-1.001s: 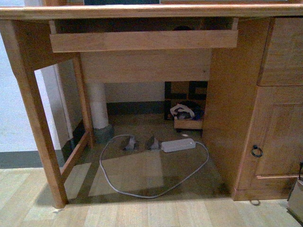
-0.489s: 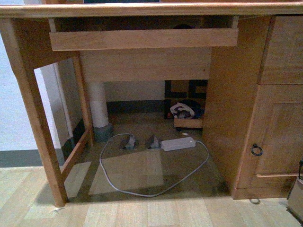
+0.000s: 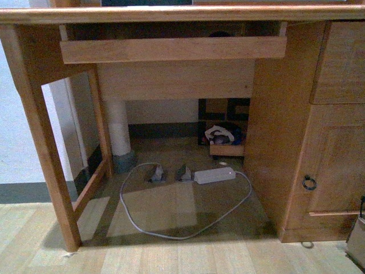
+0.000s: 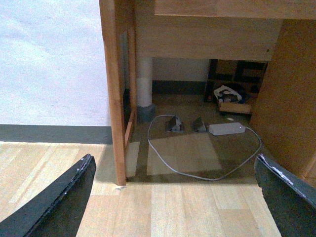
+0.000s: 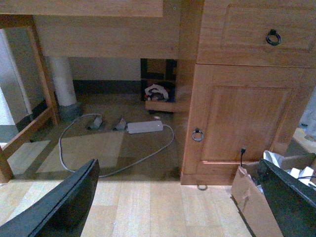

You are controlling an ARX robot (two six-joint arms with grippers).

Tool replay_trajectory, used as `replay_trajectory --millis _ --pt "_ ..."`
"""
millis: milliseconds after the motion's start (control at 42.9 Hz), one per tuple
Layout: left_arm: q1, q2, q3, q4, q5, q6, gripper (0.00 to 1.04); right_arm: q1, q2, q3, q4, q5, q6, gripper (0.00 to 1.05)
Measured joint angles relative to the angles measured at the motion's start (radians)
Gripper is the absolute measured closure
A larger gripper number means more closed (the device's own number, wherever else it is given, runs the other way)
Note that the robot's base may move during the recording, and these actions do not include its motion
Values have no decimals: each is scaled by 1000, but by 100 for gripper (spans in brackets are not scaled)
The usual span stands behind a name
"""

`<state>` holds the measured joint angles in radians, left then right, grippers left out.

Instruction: Place mouse

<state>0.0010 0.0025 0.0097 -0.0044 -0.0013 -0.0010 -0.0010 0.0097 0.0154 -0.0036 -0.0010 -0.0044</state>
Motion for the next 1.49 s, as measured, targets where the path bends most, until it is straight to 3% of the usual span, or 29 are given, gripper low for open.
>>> replay_trajectory --millis 1490 --pt "0 0 0 -2 0 0 7 0 0 0 -1 0 0 7"
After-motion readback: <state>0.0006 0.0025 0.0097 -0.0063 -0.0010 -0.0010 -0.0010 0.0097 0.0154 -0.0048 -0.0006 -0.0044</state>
